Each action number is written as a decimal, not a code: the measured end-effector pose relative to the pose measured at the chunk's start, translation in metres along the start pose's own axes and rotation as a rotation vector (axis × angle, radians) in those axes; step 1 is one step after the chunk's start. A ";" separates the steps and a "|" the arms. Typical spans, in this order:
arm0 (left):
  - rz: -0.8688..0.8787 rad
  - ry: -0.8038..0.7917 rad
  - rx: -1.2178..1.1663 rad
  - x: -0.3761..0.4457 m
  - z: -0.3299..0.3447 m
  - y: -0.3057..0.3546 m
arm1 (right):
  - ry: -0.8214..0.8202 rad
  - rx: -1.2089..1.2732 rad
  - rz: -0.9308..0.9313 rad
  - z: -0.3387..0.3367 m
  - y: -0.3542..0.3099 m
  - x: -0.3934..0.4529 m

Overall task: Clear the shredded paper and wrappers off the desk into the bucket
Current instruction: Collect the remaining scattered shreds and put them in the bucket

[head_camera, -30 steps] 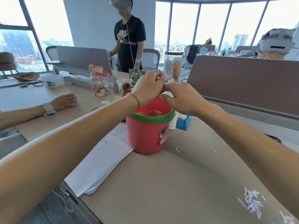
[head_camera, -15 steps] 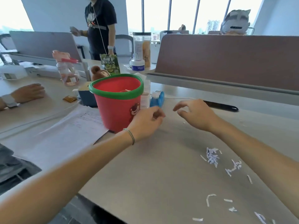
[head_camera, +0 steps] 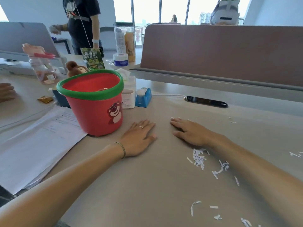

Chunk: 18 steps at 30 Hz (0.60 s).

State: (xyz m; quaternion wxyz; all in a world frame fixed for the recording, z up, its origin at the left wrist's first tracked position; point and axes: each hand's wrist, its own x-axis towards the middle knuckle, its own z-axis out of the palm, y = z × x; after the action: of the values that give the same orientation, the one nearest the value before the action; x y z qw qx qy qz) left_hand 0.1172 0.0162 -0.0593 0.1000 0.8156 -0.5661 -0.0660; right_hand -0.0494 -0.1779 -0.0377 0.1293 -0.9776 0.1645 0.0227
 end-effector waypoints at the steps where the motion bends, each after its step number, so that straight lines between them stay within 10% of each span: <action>1: 0.005 -0.001 0.000 0.003 0.000 0.002 | -0.002 -0.001 -0.024 0.000 0.000 -0.005; 12: 0.322 -0.099 -0.027 0.035 0.025 0.117 | 0.361 0.303 0.210 -0.027 0.076 -0.086; 18: 0.439 -0.160 -0.320 0.008 0.017 0.148 | 0.295 0.168 0.398 -0.032 0.152 -0.084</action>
State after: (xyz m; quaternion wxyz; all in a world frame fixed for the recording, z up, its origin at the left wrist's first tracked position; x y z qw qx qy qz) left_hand -0.0183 -0.0424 -0.0410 0.1941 0.6396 -0.7176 -0.1955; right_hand -0.1791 -0.2987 -0.0367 0.1778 -0.9045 0.3719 -0.1090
